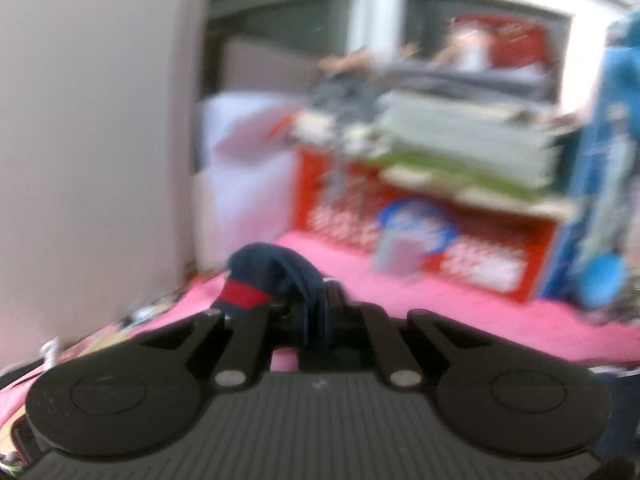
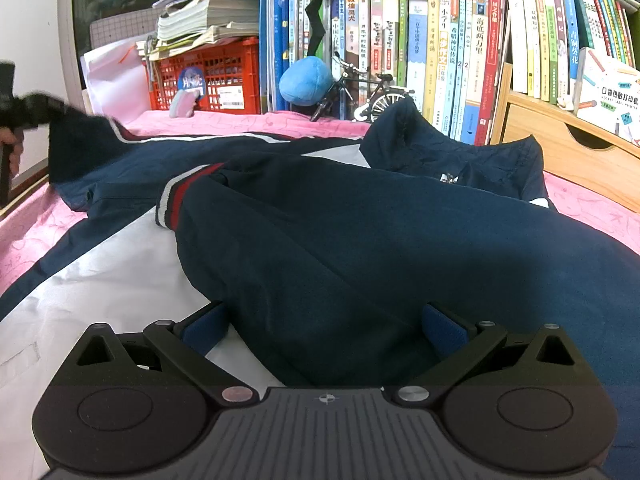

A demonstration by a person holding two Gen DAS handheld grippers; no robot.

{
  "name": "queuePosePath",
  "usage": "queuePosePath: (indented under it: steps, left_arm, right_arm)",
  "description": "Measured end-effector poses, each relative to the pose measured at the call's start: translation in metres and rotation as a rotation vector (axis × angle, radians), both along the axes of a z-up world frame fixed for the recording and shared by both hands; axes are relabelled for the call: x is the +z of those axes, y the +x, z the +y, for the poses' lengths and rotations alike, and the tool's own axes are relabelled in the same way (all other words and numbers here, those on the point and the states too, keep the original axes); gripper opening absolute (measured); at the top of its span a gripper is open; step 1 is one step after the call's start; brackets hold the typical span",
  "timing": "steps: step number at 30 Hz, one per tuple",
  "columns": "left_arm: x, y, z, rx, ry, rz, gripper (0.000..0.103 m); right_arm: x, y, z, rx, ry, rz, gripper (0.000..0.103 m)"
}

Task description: Fold clothes

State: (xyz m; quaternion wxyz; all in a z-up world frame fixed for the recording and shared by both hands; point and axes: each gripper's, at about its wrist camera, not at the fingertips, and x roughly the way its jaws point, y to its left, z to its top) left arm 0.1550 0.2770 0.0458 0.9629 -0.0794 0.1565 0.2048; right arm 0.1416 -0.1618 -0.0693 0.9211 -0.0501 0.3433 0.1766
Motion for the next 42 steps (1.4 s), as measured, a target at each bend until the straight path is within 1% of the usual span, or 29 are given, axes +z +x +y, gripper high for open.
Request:
queuePosePath:
  steps: [2,4,7,9,10,11,12,13,15,17,18,19,20,21,22,23,24,25,28,29,30,32,33,35,37,38,39,41,42]
  left_arm:
    - [0.020,-0.009,-0.043,-0.112,0.027,-0.068,0.006]
    - [0.039,-0.026,-0.096,-0.254,0.050,-0.137,0.006]
    - [0.052,-0.046,-0.176,-0.485,0.104,-0.171,0.007]
    - [0.042,-0.046,-0.229,-0.623,0.140,-0.138,0.009]
    - [0.035,-0.044,-0.256,-0.692,0.157,-0.116,0.012]
    - [0.025,-0.041,-0.283,-0.758,0.180,-0.073,0.017]
    - [0.009,-0.035,-0.309,-0.823,0.200,-0.004,0.026]
    - [-0.005,-0.031,-0.330,-0.870,0.205,0.061,0.029]
    - [-0.029,-0.031,-0.357,-0.931,0.190,0.148,0.029]
    - [-0.038,-0.044,-0.366,-0.982,0.189,0.163,0.030]
    - [-0.040,-0.051,-0.369,-1.006,0.190,0.162,0.033]
    - [-0.039,-0.059,-0.367,-1.014,0.202,0.148,0.041]
    - [-0.035,-0.068,-0.361,-1.013,0.220,0.126,0.046]
    - [-0.032,-0.076,-0.355,-1.010,0.238,0.104,0.056]
    - [-0.028,-0.085,-0.349,-1.008,0.256,0.082,0.064]
    - [-0.025,-0.093,-0.343,-1.006,0.274,0.060,0.066]
    - [-0.023,-0.101,-0.334,-0.985,0.297,0.046,0.067]
    - [-0.024,-0.104,-0.322,-0.941,0.314,0.046,0.067]
    - [-0.028,-0.109,-0.283,-0.791,0.346,0.057,0.066]
    - [-0.030,-0.108,-0.269,-0.735,0.336,0.071,0.066]
    - [-0.032,-0.103,-0.255,-0.674,0.314,0.092,0.066]
    - [-0.034,-0.097,-0.227,-0.573,0.242,0.123,0.066]
    - [-0.035,-0.095,-0.214,-0.540,0.201,0.131,0.066]
    - [-0.035,-0.099,-0.196,-0.506,0.157,0.134,0.066]
    - [-0.036,-0.100,-0.184,-0.480,0.153,0.134,0.066]
    - [-0.036,-0.101,-0.178,-0.471,0.155,0.133,0.067]
    - [-0.037,-0.100,-0.174,-0.465,0.154,0.131,0.068]
    - [-0.039,-0.096,-0.167,-0.457,0.145,0.129,0.068]
    - [-0.040,-0.093,-0.164,-0.455,0.140,0.129,0.068]
  right_arm:
    - [0.000,0.000,-0.001,0.000,0.004,0.000,0.103]
    - [0.002,-0.002,-0.004,-0.023,0.022,0.003,0.103]
    - [0.016,-0.016,-0.026,-0.100,0.107,-0.005,0.103]
    - [0.030,-0.035,-0.054,-0.168,0.164,-0.040,0.103]
    - [0.038,-0.046,-0.069,-0.205,0.190,-0.059,0.103]
    - [0.043,-0.056,-0.085,-0.249,0.215,-0.073,0.103]
    - [0.046,-0.067,-0.101,-0.299,0.237,-0.080,0.103]
    - [0.049,-0.078,-0.117,-0.348,0.259,-0.086,0.103]
    - [0.049,-0.092,-0.139,-0.415,0.297,-0.080,0.103]
    - [0.047,-0.103,-0.155,-0.460,0.327,-0.071,0.103]
    - [0.046,-0.106,-0.158,-0.465,0.332,-0.073,0.103]
    - [0.045,-0.108,-0.159,-0.465,0.333,-0.076,0.103]
    - [0.045,-0.107,-0.157,-0.458,0.327,-0.079,0.103]
    - [0.045,-0.105,-0.154,-0.447,0.320,-0.082,0.103]
    - [0.047,-0.100,-0.148,-0.429,0.311,-0.083,0.103]
    - [0.050,-0.094,-0.139,-0.405,0.301,-0.087,0.103]
    - [0.053,-0.088,-0.128,-0.378,0.287,-0.093,0.103]
    - [0.056,-0.082,-0.118,-0.352,0.272,-0.099,0.103]
    - [0.071,-0.059,-0.075,-0.266,0.201,-0.129,0.103]
    - [0.076,-0.049,-0.058,-0.235,0.171,-0.144,0.103]
    - [0.080,-0.038,-0.039,-0.204,0.136,-0.160,0.103]
    - [0.083,-0.019,-0.004,-0.151,0.070,-0.176,0.103]
    - [0.081,-0.008,0.016,-0.127,0.040,-0.174,0.103]
    - [0.074,0.012,0.044,-0.100,-0.010,-0.149,0.103]
    - [0.067,0.026,0.045,-0.136,-0.021,-0.106,0.096]
    - [0.064,0.032,0.041,-0.161,-0.017,-0.086,0.085]
    - [0.061,0.037,0.038,-0.186,-0.014,-0.067,0.077]
    - [0.059,0.044,0.022,-0.260,0.013,-0.037,0.077]
    - [0.061,0.041,0.002,-0.333,0.057,-0.038,0.077]
